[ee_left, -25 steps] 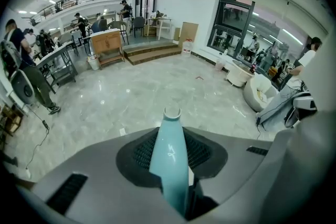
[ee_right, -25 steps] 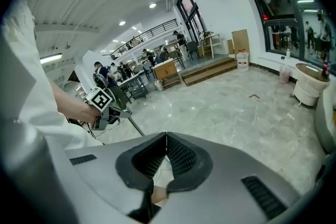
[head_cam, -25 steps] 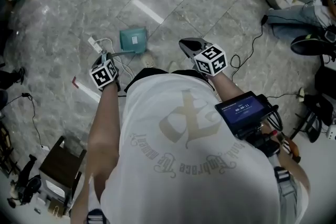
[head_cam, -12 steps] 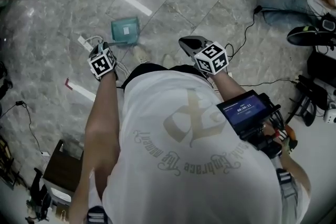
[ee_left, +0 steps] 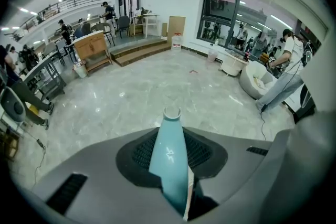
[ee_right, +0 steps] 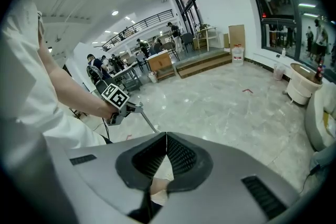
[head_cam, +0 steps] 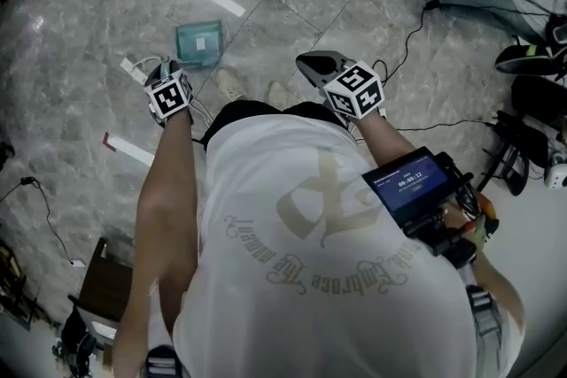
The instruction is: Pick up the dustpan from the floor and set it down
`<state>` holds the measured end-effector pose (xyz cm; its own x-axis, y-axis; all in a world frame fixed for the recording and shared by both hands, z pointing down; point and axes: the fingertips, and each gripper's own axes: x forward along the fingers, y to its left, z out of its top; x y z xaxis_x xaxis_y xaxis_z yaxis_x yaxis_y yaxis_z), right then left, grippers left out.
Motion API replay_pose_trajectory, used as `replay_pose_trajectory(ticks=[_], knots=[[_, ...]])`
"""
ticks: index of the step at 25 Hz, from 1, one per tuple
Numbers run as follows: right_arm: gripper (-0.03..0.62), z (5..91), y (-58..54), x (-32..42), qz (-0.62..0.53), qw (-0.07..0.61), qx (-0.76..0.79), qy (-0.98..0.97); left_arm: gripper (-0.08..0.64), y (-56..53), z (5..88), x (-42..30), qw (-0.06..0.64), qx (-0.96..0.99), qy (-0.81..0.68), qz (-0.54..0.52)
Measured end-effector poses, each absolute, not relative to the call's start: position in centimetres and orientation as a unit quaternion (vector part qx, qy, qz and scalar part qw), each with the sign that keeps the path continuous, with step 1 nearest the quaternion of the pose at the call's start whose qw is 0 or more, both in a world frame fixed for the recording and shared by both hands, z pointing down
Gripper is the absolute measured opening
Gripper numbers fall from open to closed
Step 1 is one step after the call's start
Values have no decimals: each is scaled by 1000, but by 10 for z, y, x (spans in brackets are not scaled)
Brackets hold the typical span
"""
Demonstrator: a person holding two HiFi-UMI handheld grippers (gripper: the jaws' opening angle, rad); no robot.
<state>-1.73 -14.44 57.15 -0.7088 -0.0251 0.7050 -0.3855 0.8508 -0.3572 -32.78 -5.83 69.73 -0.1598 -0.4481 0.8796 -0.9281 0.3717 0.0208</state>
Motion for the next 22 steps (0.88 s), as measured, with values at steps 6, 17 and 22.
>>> replay_pose_trajectory(ticks=[6,17,22], knots=[[17,577,-145,-3,255,369,131,-884,107,-53,712,-327,433,487,-701,289],[17,583,-143,2,262,364,135,-884,107,-12,728,-329,463,478,-682,303],[17,585,-141,2,257,365,125,-886,174,-11,722,-326,460,490,-675,304]])
